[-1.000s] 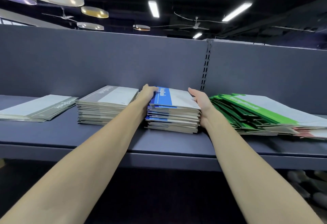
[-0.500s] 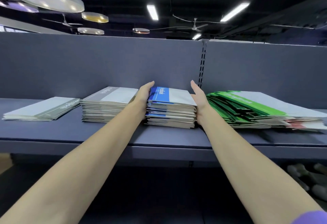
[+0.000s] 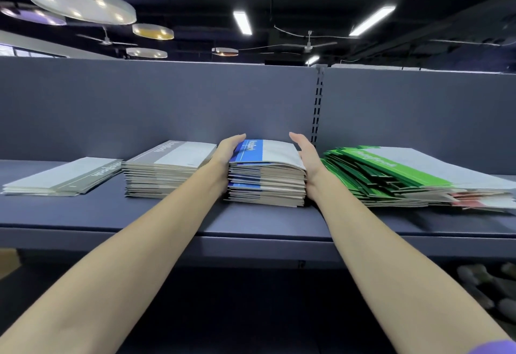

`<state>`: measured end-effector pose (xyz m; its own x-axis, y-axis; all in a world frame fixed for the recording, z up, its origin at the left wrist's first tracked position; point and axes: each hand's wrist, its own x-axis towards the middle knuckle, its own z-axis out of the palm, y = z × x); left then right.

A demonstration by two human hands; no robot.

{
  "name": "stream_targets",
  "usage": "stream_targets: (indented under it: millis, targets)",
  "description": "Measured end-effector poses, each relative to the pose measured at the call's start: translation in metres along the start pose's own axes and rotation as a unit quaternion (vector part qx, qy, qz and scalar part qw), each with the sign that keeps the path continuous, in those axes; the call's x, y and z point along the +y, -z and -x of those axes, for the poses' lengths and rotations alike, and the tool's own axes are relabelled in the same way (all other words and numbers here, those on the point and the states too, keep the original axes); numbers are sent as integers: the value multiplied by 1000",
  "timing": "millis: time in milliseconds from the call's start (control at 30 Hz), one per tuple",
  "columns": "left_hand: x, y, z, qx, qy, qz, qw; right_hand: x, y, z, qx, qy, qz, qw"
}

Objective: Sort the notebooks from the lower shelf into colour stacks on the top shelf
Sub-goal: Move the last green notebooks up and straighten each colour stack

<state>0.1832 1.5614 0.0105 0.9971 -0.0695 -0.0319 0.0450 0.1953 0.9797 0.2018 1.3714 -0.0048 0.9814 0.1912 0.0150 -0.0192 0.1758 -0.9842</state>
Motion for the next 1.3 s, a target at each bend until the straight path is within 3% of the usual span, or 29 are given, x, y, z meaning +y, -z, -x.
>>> stream_targets:
  millis: [267, 500, 733, 833, 900, 1000, 1100, 1300]
  targets:
    - [1, 4, 0, 7, 40, -38, 998, 4, -5, -5, 46, -19, -3, 999]
    - [2, 6, -6, 3, 14, -74, 997, 5, -4, -5, 107, -21, -6, 994]
    - [8, 8, -11, 3, 28, -75, 997, -3, -7, 3, 120, -35, 21, 992]
    - [18, 0, -7, 22, 32, -132, 991, -7, -5, -3, 113, -46, 65, 990]
    - [27, -4, -9, 43, 28, -259, 964, -1, 9, -32, 103, -42, 102, 989]
    - [38, -14, 3, 105, -21, -541, 834, 3, 25, -59, 105, -42, 170, 979]
    - [37, -22, 6, 113, -57, -615, 778, -7, 18, -34, 110, -30, 193, 975]
    - [32, -34, 13, 164, -131, -652, 729, -45, -7, 37, 84, -24, 182, 979]
